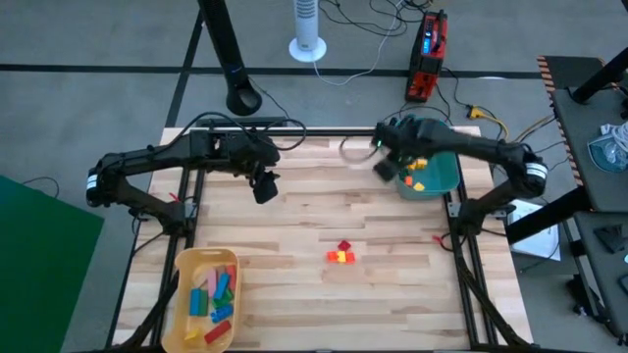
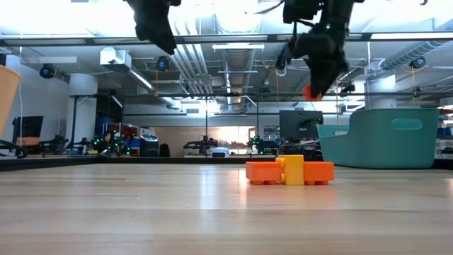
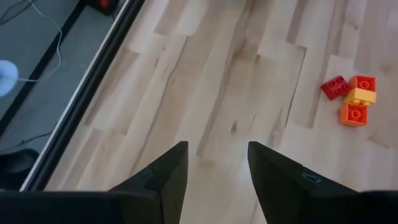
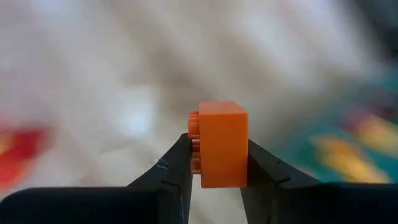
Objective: Sort blocks
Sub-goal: Put the orange 4-stud game piece into the green bin
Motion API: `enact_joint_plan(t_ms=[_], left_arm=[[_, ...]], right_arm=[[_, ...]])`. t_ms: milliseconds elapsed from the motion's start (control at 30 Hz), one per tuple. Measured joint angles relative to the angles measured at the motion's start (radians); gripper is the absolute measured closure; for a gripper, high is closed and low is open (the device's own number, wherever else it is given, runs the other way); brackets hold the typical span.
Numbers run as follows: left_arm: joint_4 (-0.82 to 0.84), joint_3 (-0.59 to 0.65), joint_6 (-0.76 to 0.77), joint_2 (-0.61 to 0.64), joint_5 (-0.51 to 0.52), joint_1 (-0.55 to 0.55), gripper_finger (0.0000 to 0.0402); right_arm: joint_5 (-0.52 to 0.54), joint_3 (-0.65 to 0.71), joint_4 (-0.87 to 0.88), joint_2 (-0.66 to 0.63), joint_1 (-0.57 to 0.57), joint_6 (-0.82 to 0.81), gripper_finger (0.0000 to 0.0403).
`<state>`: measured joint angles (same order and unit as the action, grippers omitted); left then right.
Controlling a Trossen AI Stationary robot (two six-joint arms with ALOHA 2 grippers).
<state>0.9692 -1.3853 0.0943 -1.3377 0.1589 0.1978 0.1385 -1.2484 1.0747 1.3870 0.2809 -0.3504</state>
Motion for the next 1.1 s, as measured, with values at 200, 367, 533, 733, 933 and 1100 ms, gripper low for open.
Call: enact_joint_plan(t_ms=[200, 367, 533, 733, 933, 1100], left_arm=[[0.001, 0.000, -0.002, 0.000, 0.000, 0.000, 0.0248], [0.001, 0.000, 0.004, 0.000, 0.000, 0.000, 0.0248], [0.001, 0.000, 0.010, 0.000, 0.000, 0.000, 0.0248], [0.002, 0.000, 0.010, 0.000, -0.004, 0.000, 0.0248], [0.002, 0.000, 0.043, 0.000, -0.070, -0.008, 0.0248], [-0.015, 0.000, 0.246, 0.000, -0.078, -0.085, 0.0248]], right_arm=[[0.237, -0.114, 0.301, 0.030, 0.277, -0.193, 0.0316], [0.158, -0.104, 0.332, 0.037, 0.428, -0.234, 0.0297], [0.154, -0.104, 0.328, 0.029, 0.442, -0.251, 0.0190], [0.151, -0.104, 0.327, 0.028, 0.429, -0.295, 0.0144], [0.130, -0.104, 0.308, 0.003, 0.343, -0.305, 0.0165], [0.125, -0.104, 0.228, -0.068, 0.241, -0.272, 0.0191]])
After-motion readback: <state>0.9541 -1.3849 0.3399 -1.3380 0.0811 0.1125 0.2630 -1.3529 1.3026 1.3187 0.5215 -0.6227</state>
